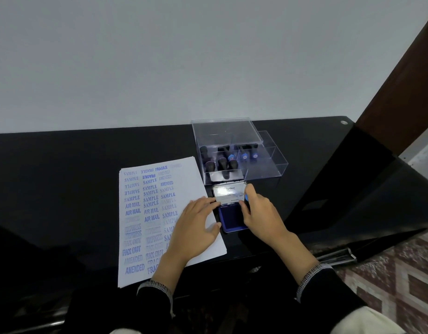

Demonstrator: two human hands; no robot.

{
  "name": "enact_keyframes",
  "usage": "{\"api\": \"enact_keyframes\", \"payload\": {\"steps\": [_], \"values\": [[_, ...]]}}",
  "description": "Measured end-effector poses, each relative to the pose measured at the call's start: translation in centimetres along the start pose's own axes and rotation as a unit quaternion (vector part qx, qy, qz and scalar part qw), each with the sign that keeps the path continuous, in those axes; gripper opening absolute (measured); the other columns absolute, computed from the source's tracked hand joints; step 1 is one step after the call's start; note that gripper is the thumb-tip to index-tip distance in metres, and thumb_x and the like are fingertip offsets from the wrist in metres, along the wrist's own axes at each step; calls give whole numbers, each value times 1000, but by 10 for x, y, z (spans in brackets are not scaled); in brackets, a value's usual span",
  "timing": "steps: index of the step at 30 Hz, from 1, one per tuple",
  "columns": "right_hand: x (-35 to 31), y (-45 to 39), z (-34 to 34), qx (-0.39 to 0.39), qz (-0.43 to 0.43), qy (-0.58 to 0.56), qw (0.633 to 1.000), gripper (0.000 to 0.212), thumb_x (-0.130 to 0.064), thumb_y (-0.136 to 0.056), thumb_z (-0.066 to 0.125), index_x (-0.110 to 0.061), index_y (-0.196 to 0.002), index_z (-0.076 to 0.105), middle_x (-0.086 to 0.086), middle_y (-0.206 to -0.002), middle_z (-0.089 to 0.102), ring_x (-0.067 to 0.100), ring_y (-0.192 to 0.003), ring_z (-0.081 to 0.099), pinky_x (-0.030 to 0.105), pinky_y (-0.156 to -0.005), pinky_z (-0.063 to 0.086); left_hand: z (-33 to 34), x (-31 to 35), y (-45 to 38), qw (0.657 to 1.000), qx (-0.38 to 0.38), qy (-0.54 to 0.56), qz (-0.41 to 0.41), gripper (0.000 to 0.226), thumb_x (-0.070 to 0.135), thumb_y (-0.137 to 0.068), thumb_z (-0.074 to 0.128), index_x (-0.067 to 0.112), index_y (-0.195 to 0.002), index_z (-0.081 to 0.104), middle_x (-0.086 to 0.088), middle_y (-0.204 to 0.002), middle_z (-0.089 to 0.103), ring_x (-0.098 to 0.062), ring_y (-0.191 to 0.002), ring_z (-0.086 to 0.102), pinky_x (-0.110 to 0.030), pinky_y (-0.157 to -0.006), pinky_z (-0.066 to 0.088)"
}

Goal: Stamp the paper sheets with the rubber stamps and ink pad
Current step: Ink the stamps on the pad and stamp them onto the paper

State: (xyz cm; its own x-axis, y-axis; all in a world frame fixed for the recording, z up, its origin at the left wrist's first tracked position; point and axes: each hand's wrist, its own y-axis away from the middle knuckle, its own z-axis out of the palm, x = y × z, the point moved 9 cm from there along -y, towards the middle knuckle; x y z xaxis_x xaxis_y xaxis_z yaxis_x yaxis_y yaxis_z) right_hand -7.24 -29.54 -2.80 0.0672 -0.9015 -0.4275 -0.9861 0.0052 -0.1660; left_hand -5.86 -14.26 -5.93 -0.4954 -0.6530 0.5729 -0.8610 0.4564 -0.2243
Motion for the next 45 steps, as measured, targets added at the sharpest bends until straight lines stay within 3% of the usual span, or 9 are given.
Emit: {"api": "enact_keyframes", "payload": {"steps": [3,13,17,22,28,34,40,45], "values": [[-5,-1,2,-1,-7,47,999,16,-19,-97,48,-14,-109,38,2,-89,55,19,-74,55,31,-56,45,1,0,0,1000,-1,-2,-1,54,33,-93,58,27,-144,43,13,-148,39,-5,-139,25,-19,-114,10],[-15,-5,1,-17,-27,87,996,16,-15,-96,46,-12,-109,39,1,-84,50,21,-73,51,35,-60,48,1,1,1,1000,-7,-4,-1,54,33,-95,56,27,-146,40,14,-151,36,-5,-141,20,-20,-116,4],[-4,-4,2,0,-20,26,999,13,-16,-97,48,-16,-102,35,1,-83,54,19,-68,50,29,-53,38,2,1,1,1000,-7,-7,-1,54,33,-95,55,27,-146,39,14,-151,35,-5,-141,20,-17,-115,0],[3,-4,2,2,-12,-48,999,26,-14,-95,51,-25,-94,27,2,-90,60,18,-70,58,30,-51,46,2,0,0,1000,-7,-12,0,55,34,-95,55,28,-146,39,14,-151,35,-4,-141,21,-10,-109,-6],[-1,-3,5,12,-28,26,999,14,-17,-97,49,-14,-106,38,3,-88,57,19,-71,53,30,-53,41,0,2,1,1000,-4,-15,2,54,33,-94,55,26,-145,41,14,-150,36,-4,-140,22,-6,-108,-9],[3,-4,1,-1,-2,-44,999,25,-13,-95,51,-22,-91,28,5,-73,56,21,-60,54,41,-50,45,-1,2,1,1000,0,-15,5,53,32,-94,56,26,-145,42,13,-149,38,-4,-140,23,-11,-111,-5],[2,-12,0,-31,8,-46,998,22,-12,-94,52,-19,-95,32,-3,-68,51,16,-57,51,34,-49,42,-1,2,1,1000,3,-16,5,53,32,-94,56,26,-145,42,13,-149,38,-5,-140,24,-10,-110,-5],[2,0,3,24,-15,-29,999,23,-16,-96,50,-23,-94,28,3,-83,57,19,-66,54,33,-50,44,-1,3,1,1000,3,-16,7,53,32,-94,55,26,-145,42,13,-149,38,-5,-141,23,-7,-108,-8]]}}
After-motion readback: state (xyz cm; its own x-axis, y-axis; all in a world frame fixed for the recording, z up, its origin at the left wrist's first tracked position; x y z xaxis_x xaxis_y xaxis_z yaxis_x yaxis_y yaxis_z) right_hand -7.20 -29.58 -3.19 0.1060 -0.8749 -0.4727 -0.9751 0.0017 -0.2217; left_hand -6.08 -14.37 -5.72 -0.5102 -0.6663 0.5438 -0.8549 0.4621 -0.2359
